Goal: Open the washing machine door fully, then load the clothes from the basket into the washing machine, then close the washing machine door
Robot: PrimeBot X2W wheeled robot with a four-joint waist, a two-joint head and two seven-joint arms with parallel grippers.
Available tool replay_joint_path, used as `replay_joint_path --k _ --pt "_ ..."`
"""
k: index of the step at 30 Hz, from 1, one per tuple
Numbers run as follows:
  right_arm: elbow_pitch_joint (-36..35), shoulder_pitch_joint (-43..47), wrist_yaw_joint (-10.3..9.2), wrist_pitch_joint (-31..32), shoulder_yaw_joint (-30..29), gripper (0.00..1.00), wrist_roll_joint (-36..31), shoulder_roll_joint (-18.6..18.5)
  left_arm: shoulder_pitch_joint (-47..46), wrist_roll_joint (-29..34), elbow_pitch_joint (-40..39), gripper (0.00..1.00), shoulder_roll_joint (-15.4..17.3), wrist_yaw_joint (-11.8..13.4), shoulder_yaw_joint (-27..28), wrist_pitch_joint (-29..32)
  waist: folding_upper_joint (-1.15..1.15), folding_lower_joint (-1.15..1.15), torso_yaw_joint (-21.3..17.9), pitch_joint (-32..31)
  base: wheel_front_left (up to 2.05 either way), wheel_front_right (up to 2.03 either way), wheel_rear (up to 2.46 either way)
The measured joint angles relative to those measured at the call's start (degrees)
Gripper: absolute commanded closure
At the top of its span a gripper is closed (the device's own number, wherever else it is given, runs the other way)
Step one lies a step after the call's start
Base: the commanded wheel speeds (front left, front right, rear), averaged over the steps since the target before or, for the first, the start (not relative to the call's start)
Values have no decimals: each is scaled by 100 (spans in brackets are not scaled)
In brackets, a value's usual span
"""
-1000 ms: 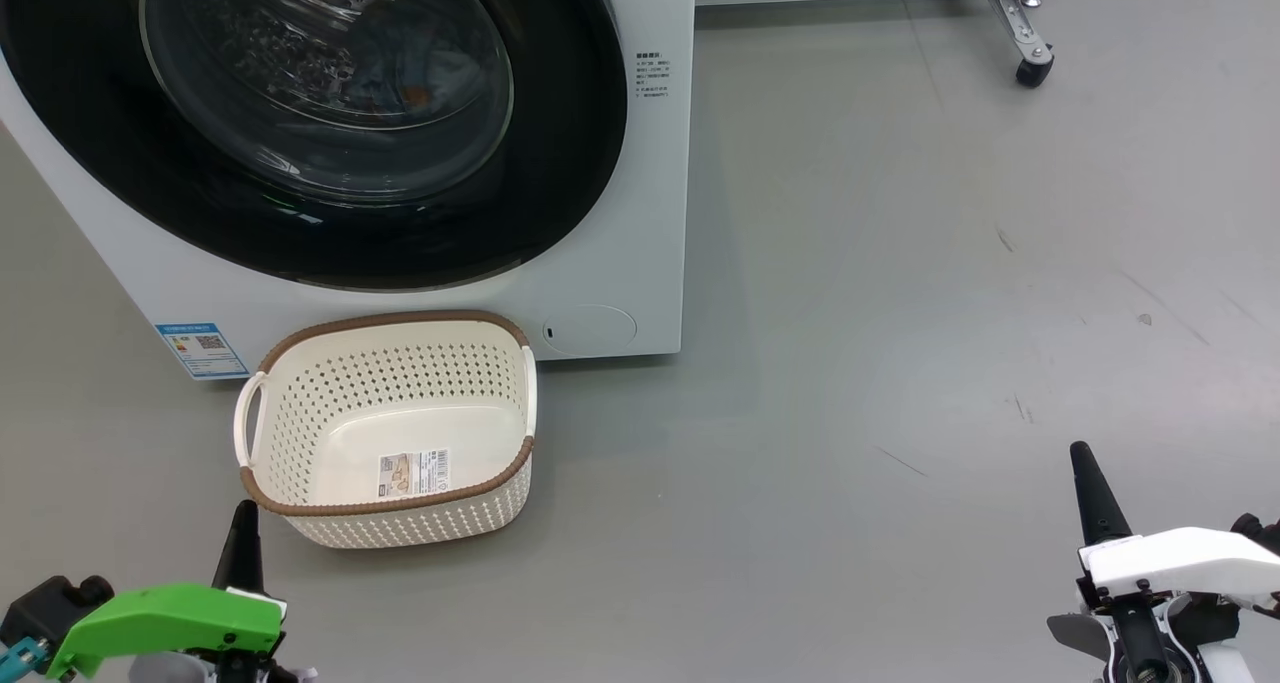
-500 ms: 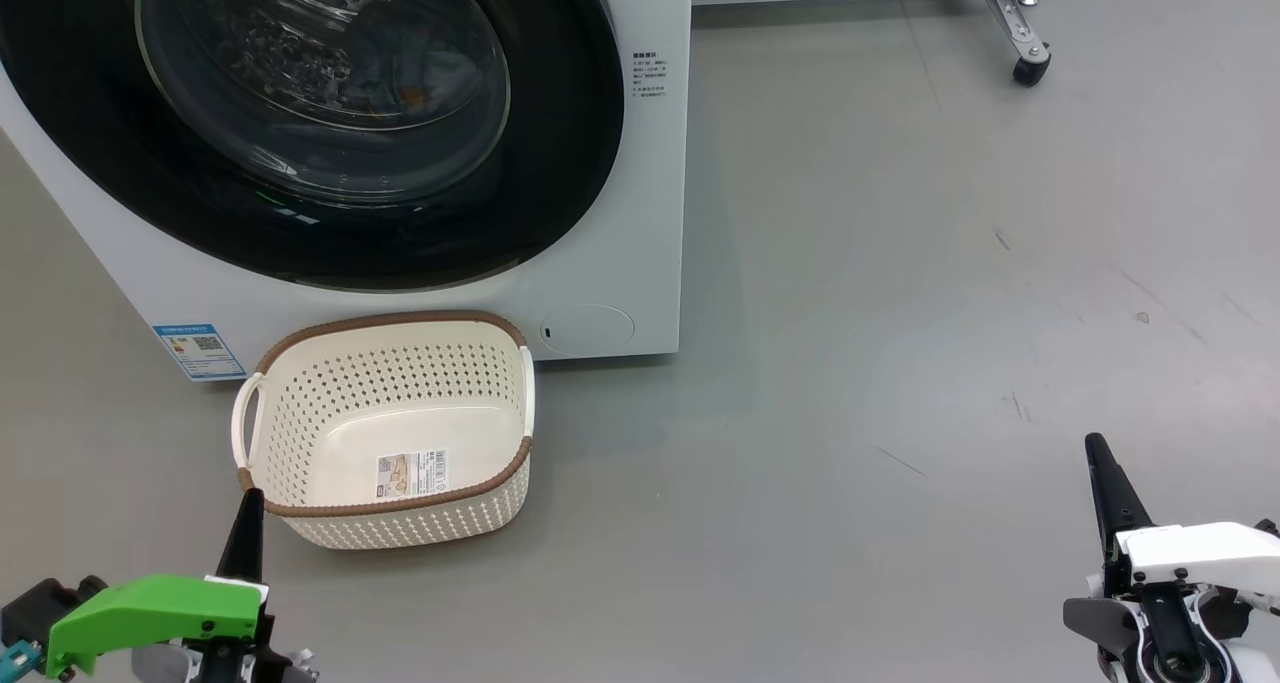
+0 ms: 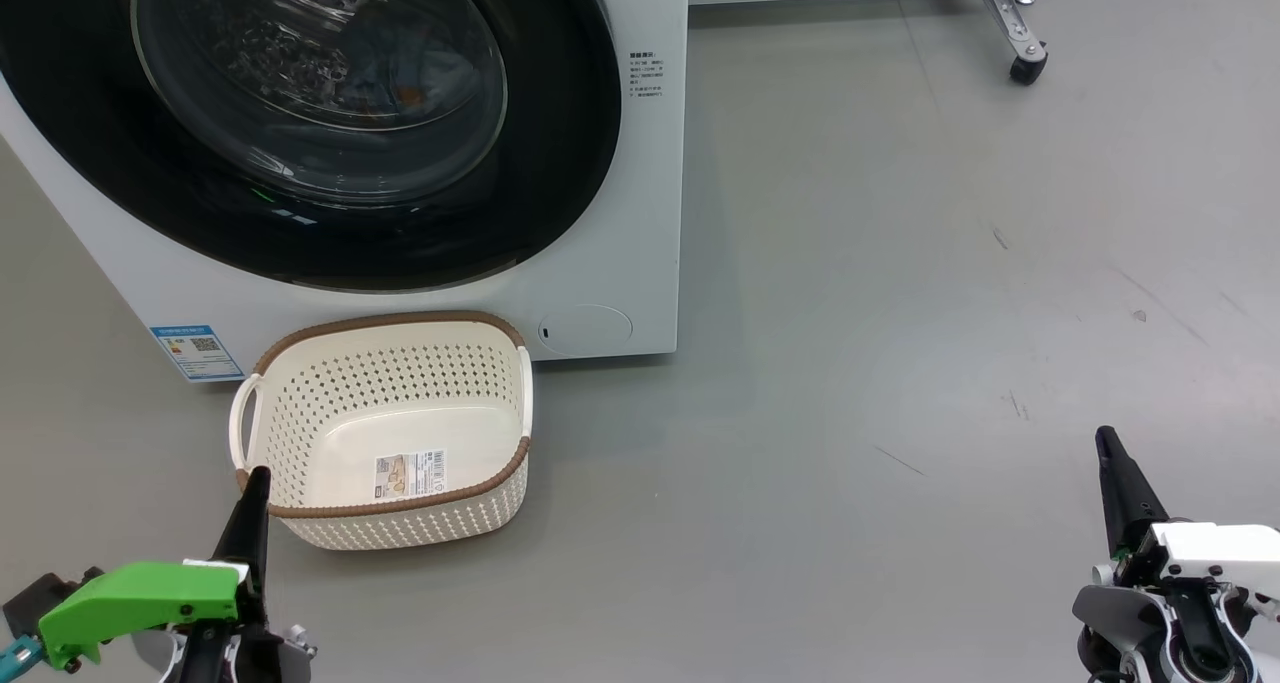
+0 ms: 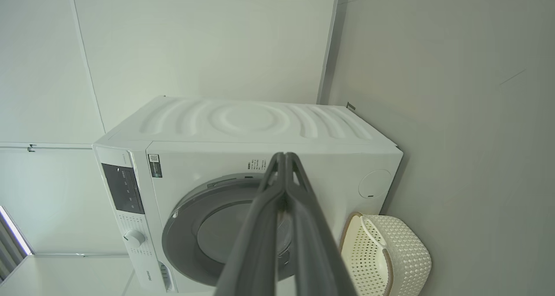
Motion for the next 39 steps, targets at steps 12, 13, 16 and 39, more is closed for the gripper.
replay_joint_path --k 12,13,16,39 --pt "-29 -16 2 143 -137 100 516 26 -20 -583 -26 100 0 0 10 127 0 0 -9 1 0 0 0" --pt "-30 -20 2 142 -137 100 516 26 -20 -583 -26 100 0 0 10 127 0 0 -9 1 0 0 0" --pt "-32 -22 2 143 -137 100 516 27 -20 -583 -29 100 0 0 10 127 0 0 -9 1 0 0 0" --pt "-37 -23 2 142 -137 100 516 27 -21 -589 -44 100 0 0 3 126 0 0 -9 1 0 0 0"
